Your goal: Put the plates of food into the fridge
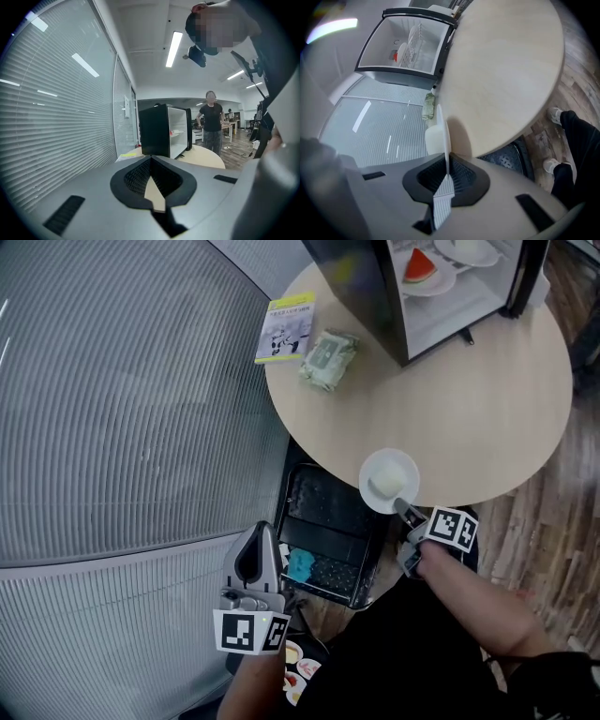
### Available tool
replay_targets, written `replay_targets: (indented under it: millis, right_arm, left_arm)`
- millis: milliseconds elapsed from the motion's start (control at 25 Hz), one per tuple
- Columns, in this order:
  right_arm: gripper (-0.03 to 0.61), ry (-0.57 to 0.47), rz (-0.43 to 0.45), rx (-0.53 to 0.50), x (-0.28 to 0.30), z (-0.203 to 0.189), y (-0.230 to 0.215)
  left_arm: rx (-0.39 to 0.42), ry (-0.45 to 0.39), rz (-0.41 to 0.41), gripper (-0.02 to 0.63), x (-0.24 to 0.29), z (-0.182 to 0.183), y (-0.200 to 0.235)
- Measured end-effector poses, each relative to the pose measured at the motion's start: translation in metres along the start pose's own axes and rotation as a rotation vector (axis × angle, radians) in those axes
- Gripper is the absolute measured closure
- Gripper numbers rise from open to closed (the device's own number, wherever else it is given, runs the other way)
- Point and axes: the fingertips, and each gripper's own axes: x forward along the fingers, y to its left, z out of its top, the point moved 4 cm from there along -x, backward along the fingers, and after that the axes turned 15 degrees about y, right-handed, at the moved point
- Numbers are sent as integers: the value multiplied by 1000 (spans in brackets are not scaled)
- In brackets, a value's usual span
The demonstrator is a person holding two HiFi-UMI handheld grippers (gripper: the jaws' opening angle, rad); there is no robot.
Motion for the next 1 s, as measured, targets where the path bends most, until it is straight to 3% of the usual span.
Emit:
replay_targets:
  millis: [280, 1000]
  right_arm:
    - [561, -10, 88, 1, -18, 21, 25]
    - [561, -72, 75, -75, -84, 91, 75]
  left_arm:
    - [1, -29, -39, 609, 19, 16, -7]
    - [15, -109, -129, 609, 69, 71, -50]
